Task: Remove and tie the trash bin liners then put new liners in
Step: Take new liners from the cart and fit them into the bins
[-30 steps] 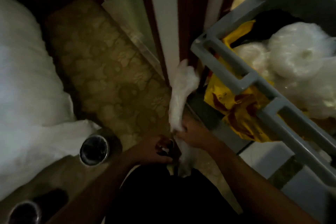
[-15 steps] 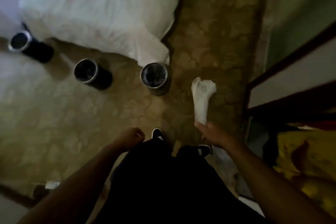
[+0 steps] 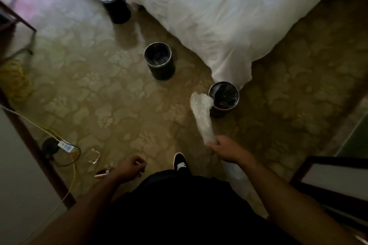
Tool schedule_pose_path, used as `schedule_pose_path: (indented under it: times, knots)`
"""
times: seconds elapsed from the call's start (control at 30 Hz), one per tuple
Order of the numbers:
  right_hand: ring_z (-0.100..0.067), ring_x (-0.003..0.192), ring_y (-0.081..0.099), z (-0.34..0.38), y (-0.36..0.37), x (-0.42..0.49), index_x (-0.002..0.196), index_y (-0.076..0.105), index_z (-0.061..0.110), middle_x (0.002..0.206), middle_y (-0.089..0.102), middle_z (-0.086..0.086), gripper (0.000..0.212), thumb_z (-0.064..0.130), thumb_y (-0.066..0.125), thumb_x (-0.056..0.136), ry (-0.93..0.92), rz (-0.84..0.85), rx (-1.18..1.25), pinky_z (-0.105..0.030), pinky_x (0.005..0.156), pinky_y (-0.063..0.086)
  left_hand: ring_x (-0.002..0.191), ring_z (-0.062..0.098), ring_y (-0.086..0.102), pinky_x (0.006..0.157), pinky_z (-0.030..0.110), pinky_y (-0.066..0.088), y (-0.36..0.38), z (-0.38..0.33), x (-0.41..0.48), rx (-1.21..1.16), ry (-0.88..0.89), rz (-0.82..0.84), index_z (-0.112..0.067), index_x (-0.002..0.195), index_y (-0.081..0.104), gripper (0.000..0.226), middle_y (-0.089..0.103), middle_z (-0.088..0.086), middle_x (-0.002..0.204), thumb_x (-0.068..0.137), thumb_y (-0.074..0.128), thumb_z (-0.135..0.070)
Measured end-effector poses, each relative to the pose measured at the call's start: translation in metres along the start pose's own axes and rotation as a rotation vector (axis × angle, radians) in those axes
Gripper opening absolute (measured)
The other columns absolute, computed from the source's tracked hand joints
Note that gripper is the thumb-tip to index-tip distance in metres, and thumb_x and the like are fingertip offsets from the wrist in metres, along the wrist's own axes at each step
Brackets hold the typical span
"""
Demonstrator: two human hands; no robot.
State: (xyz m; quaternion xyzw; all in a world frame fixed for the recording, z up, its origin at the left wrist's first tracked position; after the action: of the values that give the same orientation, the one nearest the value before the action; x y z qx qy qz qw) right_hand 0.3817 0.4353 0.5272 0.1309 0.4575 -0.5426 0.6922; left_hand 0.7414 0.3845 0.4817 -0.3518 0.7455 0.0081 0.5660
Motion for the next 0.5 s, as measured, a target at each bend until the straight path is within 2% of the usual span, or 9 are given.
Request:
schedule_pose_path:
  times: [0.07, 0.17, 0.23, 0.37, 0.5]
  knots:
    - [-0.019, 0.084, 0.070, 0.012, 0.004, 0.010, 0.112, 0.069, 0.015, 0.095, 0.073, -0.005, 0.025, 0.034, 0.066, 0.095, 0.039, 0.023, -0.024, -0.035, 0.078, 0.055, 0.065, 0.017, 0.066, 0.056, 0.024, 0.048, -0.021, 0.005, 0.011, -0.057, -0.005, -0.002, -0.010, 0.097, 0.066, 0.011, 0.072, 0.008, 0.084, 0.098, 0.062, -0.020]
    - [-0.025, 0.096, 0.070, 0.025, 0.004, 0.030, 0.114, 0.072, 0.015, 0.107, 0.074, -0.008, 0.038, 0.041, 0.072, 0.086, 0.074, 0.008, -0.197, -0.040, 0.085, 0.056, 0.069, 0.018, 0.065, 0.060, 0.026, 0.046, -0.053, -0.001, 0.032, -0.141, 0.013, 0.015, -0.013, 0.096, 0.065, 0.010, 0.071, 0.011, 0.090, 0.099, 0.061, -0.022]
    - [-0.030, 0.102, 0.068, 0.036, 0.001, 0.046, 0.117, 0.070, 0.014, 0.113, 0.072, -0.011, 0.042, 0.045, 0.066, 0.090, 0.105, -0.018, -0.309, -0.038, 0.083, 0.055, 0.073, 0.019, 0.066, 0.062, 0.028, 0.047, -0.079, -0.012, 0.046, -0.204, 0.030, -0.001, -0.014, 0.099, 0.064, 0.011, 0.071, 0.013, 0.096, 0.099, 0.060, -0.024]
    - [-0.034, 0.113, 0.063, 0.070, -0.002, 0.090, 0.124, 0.065, 0.007, 0.124, 0.067, -0.017, 0.041, 0.039, 0.053, 0.101, 0.168, -0.022, -0.447, -0.030, 0.079, 0.042, 0.079, 0.020, 0.065, 0.064, 0.028, 0.049, -0.147, -0.045, 0.072, -0.304, 0.092, -0.068, -0.009, 0.109, 0.064, 0.017, 0.069, 0.011, 0.099, 0.102, 0.056, -0.022]
    - [-0.031, 0.109, 0.064, 0.122, -0.009, 0.154, 0.112, 0.066, 0.009, 0.115, 0.068, -0.012, 0.027, 0.027, 0.049, 0.103, 0.131, 0.020, -0.536, -0.027, 0.077, 0.038, 0.078, 0.022, 0.064, 0.064, 0.029, 0.048, -0.225, -0.066, 0.100, -0.395, 0.154, -0.162, -0.006, 0.111, 0.065, 0.017, 0.068, 0.012, 0.097, 0.102, 0.055, -0.016]
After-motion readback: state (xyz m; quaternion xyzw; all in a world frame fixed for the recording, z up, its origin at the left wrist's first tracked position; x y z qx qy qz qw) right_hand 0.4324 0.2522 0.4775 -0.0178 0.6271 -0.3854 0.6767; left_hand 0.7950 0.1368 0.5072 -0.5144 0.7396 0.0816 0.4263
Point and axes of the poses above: each hand's wrist, its own x-axis towards the middle knuckle, its own y-axis out of the palm, z = x × y, the point moved 1 cm from there along x, towards the middle knuckle
